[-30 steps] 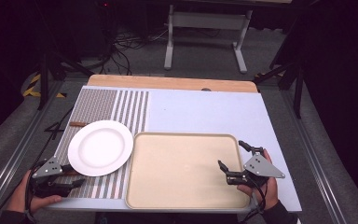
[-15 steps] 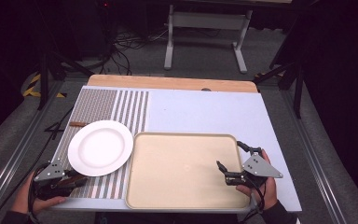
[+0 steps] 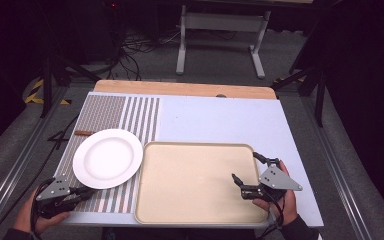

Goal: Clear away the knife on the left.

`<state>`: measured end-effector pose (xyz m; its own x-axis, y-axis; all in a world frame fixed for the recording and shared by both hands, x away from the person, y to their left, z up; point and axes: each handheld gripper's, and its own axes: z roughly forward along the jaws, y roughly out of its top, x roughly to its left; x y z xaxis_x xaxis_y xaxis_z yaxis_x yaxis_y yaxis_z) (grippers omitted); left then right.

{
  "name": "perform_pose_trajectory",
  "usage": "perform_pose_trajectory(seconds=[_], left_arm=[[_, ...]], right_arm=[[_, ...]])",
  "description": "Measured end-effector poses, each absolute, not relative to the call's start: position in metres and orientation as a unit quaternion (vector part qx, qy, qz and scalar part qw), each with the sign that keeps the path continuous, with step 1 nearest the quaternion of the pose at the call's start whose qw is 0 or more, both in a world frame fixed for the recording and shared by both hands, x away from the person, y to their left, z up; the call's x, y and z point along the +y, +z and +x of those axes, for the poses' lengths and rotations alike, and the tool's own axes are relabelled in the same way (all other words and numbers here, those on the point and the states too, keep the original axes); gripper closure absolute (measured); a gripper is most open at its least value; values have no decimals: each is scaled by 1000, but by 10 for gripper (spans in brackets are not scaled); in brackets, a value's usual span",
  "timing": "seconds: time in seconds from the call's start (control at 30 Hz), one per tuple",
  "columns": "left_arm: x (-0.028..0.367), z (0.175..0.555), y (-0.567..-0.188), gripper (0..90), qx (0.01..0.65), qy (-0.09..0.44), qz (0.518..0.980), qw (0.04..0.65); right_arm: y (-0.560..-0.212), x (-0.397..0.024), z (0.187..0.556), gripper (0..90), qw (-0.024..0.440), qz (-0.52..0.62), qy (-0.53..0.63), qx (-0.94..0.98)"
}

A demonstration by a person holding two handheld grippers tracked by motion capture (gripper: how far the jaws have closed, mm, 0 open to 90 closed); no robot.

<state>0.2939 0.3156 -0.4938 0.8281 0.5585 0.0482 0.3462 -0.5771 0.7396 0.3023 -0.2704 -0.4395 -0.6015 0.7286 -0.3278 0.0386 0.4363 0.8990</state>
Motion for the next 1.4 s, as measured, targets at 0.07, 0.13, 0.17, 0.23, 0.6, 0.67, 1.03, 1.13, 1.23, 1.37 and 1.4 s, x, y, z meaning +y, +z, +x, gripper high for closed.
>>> perform_pose_trajectory(seconds=[0.07, 0.13, 0.17, 0.23, 0.6, 0.67, 1.03, 1.13, 1.23, 1.37, 1.4], left_arm=[[313, 291, -494, 777, 255, 143, 878, 379], [311, 287, -494, 777, 252, 144, 879, 379], [310, 283, -494, 777, 248, 148, 880, 378], [309, 281, -494, 777, 247, 148, 879, 381], [296, 253, -489, 778, 223, 173, 867, 410], [293, 251, -487, 778, 221, 180, 865, 414], [276, 254, -473, 777, 223, 208, 831, 465], [266, 257, -465, 777, 227, 222, 818, 479], [256, 261, -460, 778, 226, 231, 814, 484], [241, 267, -456, 778, 227, 234, 810, 488], [237, 269, -454, 777, 227, 234, 809, 489]], right_arm=[[-439, -270, 302, 92, 370, 251, 467, 763], [-439, -270, 302, 94, 370, 251, 468, 763], [-438, -270, 301, 94, 371, 249, 468, 763], [-438, -270, 301, 95, 370, 249, 468, 763], [-437, -270, 299, 97, 373, 248, 469, 761], [-437, -270, 299, 97, 374, 247, 468, 761], [-437, -270, 300, 98, 375, 251, 470, 759], [-437, -270, 300, 98, 376, 252, 469, 758], [-436, -269, 300, 98, 376, 251, 471, 758], [-436, -267, 299, 99, 377, 247, 471, 758], [-436, -266, 299, 99, 377, 246, 471, 759]])
